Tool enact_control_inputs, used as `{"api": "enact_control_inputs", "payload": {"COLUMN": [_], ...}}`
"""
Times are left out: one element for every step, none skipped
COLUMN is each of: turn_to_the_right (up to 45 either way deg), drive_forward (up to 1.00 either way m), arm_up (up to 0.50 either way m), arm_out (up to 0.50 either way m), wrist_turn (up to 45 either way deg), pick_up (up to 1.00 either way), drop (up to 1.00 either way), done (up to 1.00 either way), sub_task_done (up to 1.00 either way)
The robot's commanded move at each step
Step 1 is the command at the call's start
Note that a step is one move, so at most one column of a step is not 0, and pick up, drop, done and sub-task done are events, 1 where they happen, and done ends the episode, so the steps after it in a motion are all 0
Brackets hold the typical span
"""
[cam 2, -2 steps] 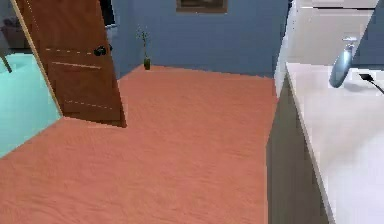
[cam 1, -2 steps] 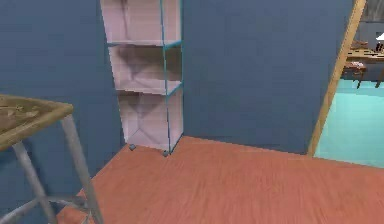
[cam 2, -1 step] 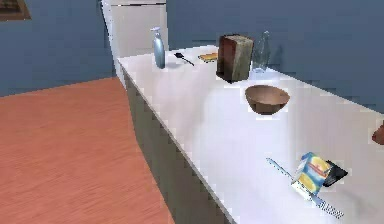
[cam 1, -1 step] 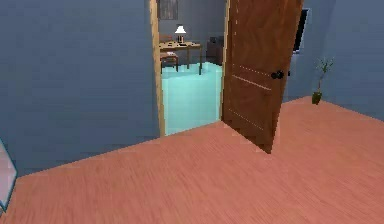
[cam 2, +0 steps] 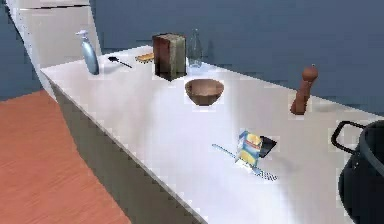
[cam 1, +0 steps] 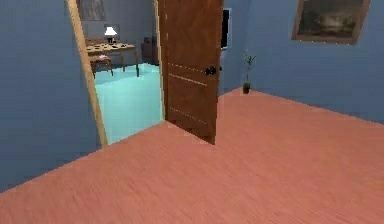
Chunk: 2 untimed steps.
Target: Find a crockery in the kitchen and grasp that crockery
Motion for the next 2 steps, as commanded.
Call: {"api": "enact_control_inputs", "payload": {"turn_to_the_right": [42.0, 0.0], "drive_forward": [0.0, 0.3], "arm_up": [0.0, 0.0], "arm_out": [0.0, 0.0], "wrist_turn": [0.0, 0.0], "pick_up": [0.0, 0.0], "drop": [0.0, 0.0], "done": [0.0, 0.0], "sub_task_done": [0.0, 0.0]}}
